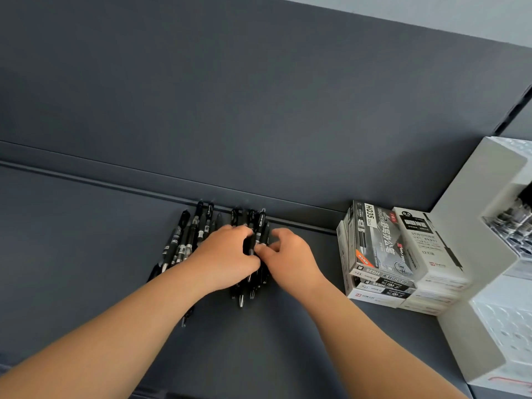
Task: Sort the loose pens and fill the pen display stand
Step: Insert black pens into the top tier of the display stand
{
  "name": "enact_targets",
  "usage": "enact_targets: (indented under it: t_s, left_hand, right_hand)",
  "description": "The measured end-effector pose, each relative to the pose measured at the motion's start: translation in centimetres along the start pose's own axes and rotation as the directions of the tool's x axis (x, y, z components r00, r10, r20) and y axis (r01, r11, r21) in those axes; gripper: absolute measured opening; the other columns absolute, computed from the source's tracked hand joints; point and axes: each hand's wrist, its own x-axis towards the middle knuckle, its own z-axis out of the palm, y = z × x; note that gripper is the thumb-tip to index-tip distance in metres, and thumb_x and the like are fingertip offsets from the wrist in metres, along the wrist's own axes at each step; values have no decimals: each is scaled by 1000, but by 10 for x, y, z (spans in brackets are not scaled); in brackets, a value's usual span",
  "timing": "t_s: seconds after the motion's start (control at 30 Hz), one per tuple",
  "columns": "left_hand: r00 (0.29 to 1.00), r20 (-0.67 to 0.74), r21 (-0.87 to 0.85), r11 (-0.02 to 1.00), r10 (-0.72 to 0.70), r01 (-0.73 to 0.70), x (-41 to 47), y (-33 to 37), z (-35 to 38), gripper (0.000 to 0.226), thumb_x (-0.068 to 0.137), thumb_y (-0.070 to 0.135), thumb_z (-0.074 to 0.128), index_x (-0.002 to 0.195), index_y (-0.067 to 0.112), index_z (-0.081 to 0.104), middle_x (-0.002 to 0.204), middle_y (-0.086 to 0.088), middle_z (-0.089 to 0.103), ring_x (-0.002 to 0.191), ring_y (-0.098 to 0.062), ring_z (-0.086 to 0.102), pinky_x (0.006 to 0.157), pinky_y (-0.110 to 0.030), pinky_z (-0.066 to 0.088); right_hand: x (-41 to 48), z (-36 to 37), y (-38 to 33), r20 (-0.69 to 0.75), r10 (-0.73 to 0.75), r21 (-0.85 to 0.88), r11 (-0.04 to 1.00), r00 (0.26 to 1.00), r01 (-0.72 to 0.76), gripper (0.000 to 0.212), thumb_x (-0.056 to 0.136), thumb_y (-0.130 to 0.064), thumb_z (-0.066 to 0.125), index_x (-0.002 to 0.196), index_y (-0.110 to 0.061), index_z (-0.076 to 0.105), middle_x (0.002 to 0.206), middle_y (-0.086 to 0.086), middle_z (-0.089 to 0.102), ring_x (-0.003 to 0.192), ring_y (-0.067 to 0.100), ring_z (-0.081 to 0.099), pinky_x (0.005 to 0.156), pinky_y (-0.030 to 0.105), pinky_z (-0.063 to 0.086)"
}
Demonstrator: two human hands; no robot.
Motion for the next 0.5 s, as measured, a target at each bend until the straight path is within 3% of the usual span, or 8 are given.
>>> enact_targets:
  t_s: [0.07, 0.13, 0.2, 0.3, 0.4, 0.5]
  left_hand:
    - [999, 13, -191, 980, -51, 52, 3, 1, -1, 49, 87, 26, 51, 136, 23, 45, 131, 0, 51, 116, -17, 51, 96, -31, 42]
    - [994, -32, -334, 938, -108, 91, 8, 1, 1, 35, 92, 24, 49, 125, 18, 55, 110, -1, 62, 98, -18, 61, 90, -37, 50]
    - [985, -88, -378, 920, -151, 107, 12, 1, 3, 21, 91, 29, 55, 108, 15, 59, 96, -3, 65, 89, -22, 64, 84, -42, 53]
    - [981, -50, -476, 868, -189, 143, 16, 2, 4, 13, 88, 26, 64, 81, 20, 54, 94, -12, 68, 87, -27, 67, 79, -42, 57]
    - [978, 78, -592, 780, -195, 203, 18, 0, 1, 13, 86, 19, 66, 92, 6, 64, 99, -16, 69, 92, -28, 68, 81, -40, 57]
    - [970, 147, -671, 701, -196, 243, 19, -3, 0, 24, 86, 15, 66, 105, 0, 63, 107, -18, 68, 100, -28, 66, 88, -41, 55]
  right_hand:
    - [1, 1, 2, 15, -14, 35, 999, 1000, 14, 28, 90, -27, 60, 110, -9, 53, 74, 2, 59, 68, 17, 52, 65, 30, 43]
    - [1, 2, 4, 26, -20, 79, 997, 999, 17, 18, 90, -26, 60, 103, -18, 51, 74, -4, 56, 66, 12, 51, 60, 22, 41]
    - [1, 3, 5, 41, -17, 144, 990, 999, 11, 14, 91, -24, 59, 98, -25, 47, 79, -5, 59, 67, 8, 52, 58, 18, 40]
    - [0, 6, 6, 64, -12, 264, 964, 998, -5, 18, 90, -20, 58, 108, -21, 58, 89, -3, 69, 73, 11, 61, 65, 20, 48]
    - [-1, 7, 8, 63, -17, 348, 938, 998, -5, 23, 88, -15, 60, 108, -25, 62, 98, -1, 71, 93, 16, 67, 85, 30, 53]
    - [-3, 3, 8, 58, -50, 395, 918, 997, 23, 27, 87, -9, 61, 106, -29, 62, 101, -6, 69, 95, 8, 65, 86, 23, 51]
